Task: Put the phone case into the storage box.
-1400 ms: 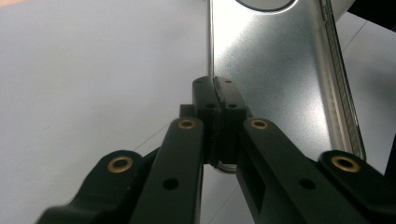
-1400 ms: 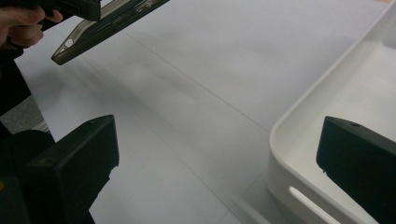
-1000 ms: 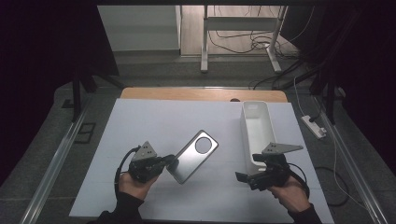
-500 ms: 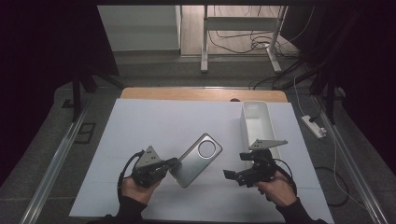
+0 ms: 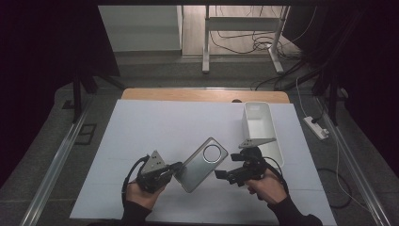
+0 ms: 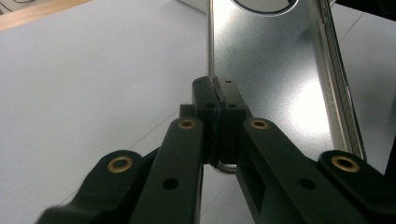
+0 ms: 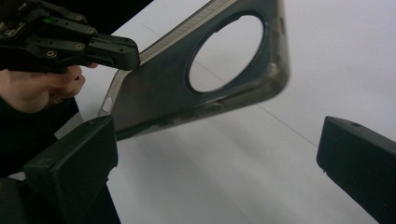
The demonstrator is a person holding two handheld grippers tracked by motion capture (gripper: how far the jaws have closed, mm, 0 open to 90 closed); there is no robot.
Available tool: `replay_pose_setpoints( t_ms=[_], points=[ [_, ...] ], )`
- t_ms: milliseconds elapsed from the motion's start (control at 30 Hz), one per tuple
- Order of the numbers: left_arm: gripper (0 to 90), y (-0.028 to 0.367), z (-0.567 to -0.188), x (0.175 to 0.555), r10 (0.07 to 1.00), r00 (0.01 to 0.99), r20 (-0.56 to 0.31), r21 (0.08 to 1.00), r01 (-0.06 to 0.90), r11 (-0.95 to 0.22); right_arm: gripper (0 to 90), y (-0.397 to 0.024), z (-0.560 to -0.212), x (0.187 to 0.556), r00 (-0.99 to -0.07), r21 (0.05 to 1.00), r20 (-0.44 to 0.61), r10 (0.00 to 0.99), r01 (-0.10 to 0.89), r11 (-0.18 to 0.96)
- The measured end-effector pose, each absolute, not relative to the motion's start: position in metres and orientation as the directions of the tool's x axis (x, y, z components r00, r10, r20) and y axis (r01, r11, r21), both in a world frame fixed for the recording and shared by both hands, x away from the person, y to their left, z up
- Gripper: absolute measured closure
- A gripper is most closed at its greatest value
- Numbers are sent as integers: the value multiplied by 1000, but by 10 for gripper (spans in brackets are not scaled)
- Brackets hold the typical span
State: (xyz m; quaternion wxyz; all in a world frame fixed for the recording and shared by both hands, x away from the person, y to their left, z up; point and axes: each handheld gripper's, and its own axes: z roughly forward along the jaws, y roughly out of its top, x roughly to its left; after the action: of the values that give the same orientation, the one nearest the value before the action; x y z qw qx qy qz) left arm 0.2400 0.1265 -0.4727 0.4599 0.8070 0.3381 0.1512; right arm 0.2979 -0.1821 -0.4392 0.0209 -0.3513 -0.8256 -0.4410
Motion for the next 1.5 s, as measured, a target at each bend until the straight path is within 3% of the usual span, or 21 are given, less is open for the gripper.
replay_pose_setpoints(
  t_ms=[233,533,767,900,1233,1500],
  points=[
    [892,124,-473,240,681,728,-77,848,408,-339,27,-172,-442,303,-730,685,400,554,640,348],
    [892,120,-474,239,674,735,-73,852,397,-341,7,-156,-446,303,-737,672,374,563,634,383],
    [892,119,-473,239,672,737,-72,855,393,-339,24,-148,-447,309,-708,651,463,533,680,337],
    [892,121,-473,238,675,734,-71,859,389,-332,135,-145,-449,311,-683,628,494,538,708,323],
    [891,121,-474,239,667,741,-78,862,386,-329,616,-150,-453,315,-643,588,605,470,758,281],
    [889,120,-476,240,653,753,-76,857,384,-344,794,-155,-458,318,-577,539,696,428,813,219]
  ],
)
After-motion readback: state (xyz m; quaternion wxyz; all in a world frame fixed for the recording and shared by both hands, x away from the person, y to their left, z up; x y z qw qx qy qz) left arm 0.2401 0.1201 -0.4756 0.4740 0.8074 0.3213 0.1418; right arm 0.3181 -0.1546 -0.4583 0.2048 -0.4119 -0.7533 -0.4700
